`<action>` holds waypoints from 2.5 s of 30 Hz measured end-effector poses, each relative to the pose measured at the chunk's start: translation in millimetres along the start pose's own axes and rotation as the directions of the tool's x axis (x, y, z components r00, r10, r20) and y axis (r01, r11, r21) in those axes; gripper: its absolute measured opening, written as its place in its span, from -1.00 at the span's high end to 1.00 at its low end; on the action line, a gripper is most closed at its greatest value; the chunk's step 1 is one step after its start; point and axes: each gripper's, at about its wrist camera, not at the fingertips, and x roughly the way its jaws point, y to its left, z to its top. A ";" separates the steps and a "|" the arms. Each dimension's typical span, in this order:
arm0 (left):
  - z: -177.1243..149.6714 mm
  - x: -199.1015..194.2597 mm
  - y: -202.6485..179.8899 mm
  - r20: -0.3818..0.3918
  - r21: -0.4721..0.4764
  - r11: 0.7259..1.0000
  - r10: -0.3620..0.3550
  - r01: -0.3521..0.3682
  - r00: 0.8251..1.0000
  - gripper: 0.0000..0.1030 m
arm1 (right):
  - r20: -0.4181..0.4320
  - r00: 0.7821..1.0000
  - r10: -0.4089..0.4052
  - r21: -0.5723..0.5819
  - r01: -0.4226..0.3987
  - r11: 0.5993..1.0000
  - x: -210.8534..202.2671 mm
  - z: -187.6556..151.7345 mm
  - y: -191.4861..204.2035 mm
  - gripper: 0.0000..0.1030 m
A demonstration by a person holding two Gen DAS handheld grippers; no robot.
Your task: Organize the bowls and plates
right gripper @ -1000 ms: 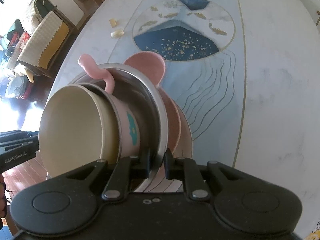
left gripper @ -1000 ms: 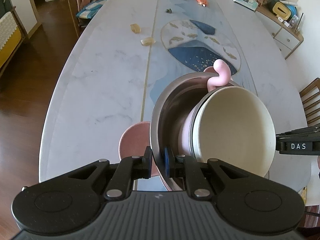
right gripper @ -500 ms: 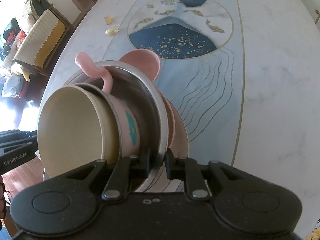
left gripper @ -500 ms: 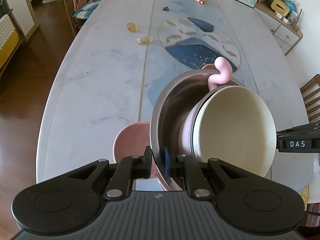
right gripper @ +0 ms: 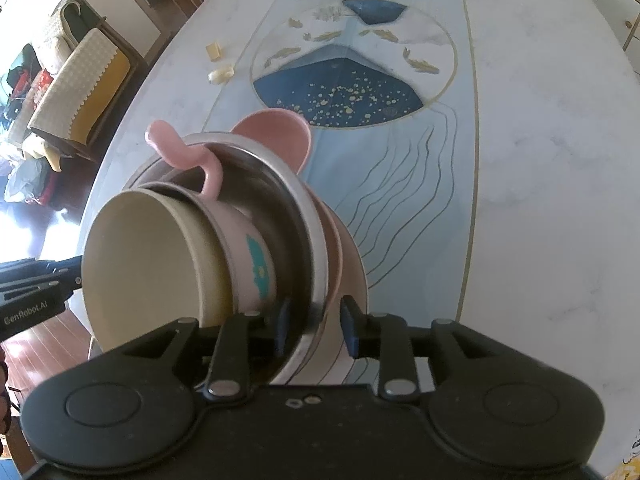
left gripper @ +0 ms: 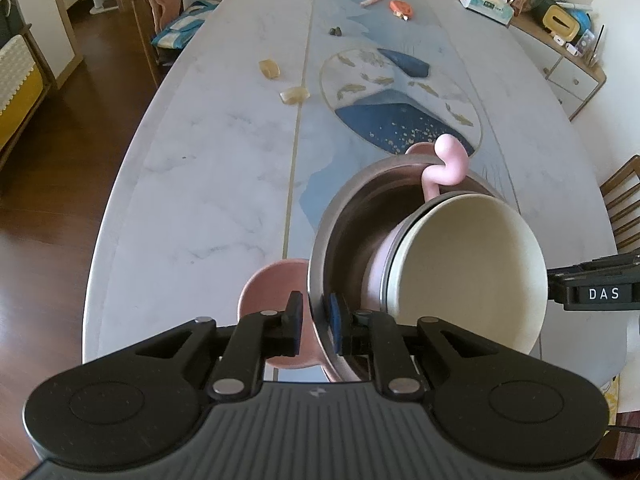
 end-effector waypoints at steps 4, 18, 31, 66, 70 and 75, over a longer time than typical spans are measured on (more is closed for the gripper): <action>-0.9 -10.0 0.5 0.036 -0.002 1.000 0.005 -0.005 0.999 0.37 | 0.022 1.000 0.000 -0.007 0.000 1.000 -10.0 -3.5 -0.6 0.37; -22.1 -64.0 -28.3 0.218 0.022 0.998 0.057 -0.064 0.974 -0.17 | 0.172 0.984 0.041 -0.095 -0.025 0.995 -65.3 -30.0 1.9 0.00; -69.0 -107.0 -82.5 0.365 -0.037 0.994 0.109 -0.103 0.925 -0.38 | 0.363 0.920 0.147 -0.243 -0.059 0.968 -122.1 -77.2 -3.3 -0.52; -155.9 -154.1 -194.3 0.502 -0.080 0.991 0.129 -0.103 0.855 -0.99 | 0.651 0.753 0.099 -0.171 0.018 0.985 -183.1 -184.1 -58.1 -1.00; -157.1 -155.8 -197.5 0.497 -0.088 0.991 0.130 -0.100 0.858 -0.99 | 0.655 0.750 0.086 -0.155 0.021 0.988 -185.9 -186.1 -63.4 -1.00; -159.3 -154.7 -203.5 0.492 -0.080 0.992 0.128 -0.102 0.861 -0.99 | 0.653 0.752 0.082 -0.144 0.017 0.989 -185.6 -188.6 -68.1 -1.00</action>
